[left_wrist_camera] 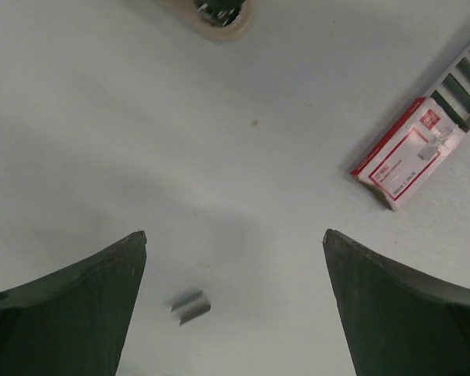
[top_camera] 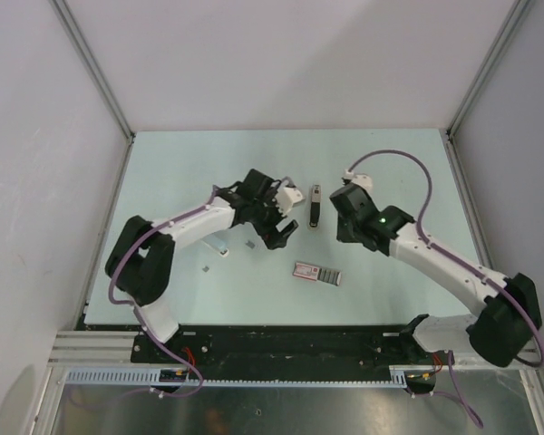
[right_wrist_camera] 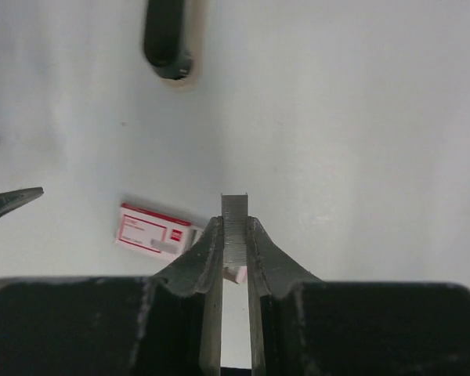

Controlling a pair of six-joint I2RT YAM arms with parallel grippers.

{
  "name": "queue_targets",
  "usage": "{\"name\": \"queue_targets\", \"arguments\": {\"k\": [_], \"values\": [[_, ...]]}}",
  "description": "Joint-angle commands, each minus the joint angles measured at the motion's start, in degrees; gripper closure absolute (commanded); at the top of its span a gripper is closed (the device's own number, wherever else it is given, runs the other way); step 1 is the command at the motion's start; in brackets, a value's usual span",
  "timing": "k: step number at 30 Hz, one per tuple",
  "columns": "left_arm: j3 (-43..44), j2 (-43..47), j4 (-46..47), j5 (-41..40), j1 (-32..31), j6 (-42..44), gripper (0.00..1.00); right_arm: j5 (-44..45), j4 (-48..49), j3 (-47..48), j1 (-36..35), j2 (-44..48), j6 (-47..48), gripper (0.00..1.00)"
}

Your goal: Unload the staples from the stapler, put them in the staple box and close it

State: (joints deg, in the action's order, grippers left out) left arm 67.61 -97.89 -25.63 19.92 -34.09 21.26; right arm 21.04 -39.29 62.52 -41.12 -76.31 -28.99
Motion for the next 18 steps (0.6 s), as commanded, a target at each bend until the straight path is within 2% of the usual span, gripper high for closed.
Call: {"name": "queue_targets", "arguments": {"k": [1, 10, 18], "values": [[4.5, -3.8, 3.1, -3.9, -4.4, 1.4, 0.01, 1.9, -4.2, -4.3, 3.0, 5.8, -6.0, 1.0], [7.6, -11.4, 5.6, -8.7, -11.5, 1.1, 0.04, -1.2, -3.4, -9.6, 6.1, 8.8, -7.9, 1.0], [9.9, -15.1, 6.9, -11.4, -15.0, -0.3, 0.05, -2.6, -1.9, -11.3, 7.3, 10.9, -7.1, 1.0]]}}
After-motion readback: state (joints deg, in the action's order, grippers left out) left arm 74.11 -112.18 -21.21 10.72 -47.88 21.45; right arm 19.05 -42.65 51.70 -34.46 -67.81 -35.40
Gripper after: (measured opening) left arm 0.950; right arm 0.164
